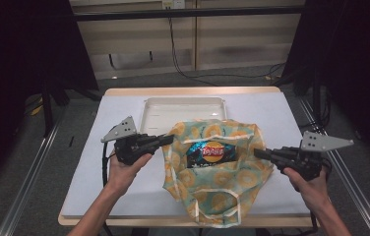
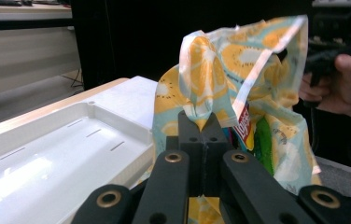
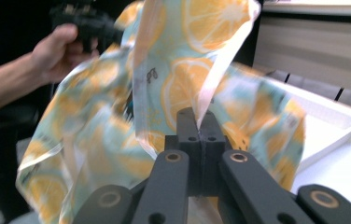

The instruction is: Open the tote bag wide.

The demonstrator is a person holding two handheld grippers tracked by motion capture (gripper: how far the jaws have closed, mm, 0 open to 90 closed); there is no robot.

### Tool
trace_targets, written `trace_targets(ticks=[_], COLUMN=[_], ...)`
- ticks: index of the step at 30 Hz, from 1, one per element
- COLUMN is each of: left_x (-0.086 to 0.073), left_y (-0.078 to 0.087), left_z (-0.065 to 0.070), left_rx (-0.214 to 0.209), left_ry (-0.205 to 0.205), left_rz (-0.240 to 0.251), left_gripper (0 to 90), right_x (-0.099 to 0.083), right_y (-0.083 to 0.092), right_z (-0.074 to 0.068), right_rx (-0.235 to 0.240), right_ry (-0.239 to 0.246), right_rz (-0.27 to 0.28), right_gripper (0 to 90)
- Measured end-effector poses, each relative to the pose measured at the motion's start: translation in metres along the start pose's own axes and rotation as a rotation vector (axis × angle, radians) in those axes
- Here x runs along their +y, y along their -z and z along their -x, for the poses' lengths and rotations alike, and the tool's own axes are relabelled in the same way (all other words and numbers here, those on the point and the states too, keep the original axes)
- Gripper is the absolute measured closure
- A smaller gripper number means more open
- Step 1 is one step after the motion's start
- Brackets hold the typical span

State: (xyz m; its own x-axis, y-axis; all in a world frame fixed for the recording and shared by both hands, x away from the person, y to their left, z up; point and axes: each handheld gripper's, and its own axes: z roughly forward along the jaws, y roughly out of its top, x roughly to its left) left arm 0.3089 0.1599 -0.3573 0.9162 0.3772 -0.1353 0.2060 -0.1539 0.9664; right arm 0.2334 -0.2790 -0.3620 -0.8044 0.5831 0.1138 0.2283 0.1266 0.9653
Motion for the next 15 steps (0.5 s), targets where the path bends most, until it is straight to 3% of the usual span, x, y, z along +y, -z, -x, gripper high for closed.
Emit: trace_targets(ticks=[10, 15], left_x=[0.002, 0.003], left_y=[0.008, 0.0], left_z=[-0.01, -0.018], left_rx=[0.031, 0.032], left_ry=[0.01, 0.024], left_rz=[0.007, 0.007], left_gripper=[90.0, 90.0], right_x=[0.028, 0.036], right_y=[-0.023, -0.028], right_z=[0.033, 0.049], right_rx=[-0.032, -0.075], right_ry=[-0.034, -0.056], right_rz=[0.038, 0.047], right_gripper=[90.0, 90.0])
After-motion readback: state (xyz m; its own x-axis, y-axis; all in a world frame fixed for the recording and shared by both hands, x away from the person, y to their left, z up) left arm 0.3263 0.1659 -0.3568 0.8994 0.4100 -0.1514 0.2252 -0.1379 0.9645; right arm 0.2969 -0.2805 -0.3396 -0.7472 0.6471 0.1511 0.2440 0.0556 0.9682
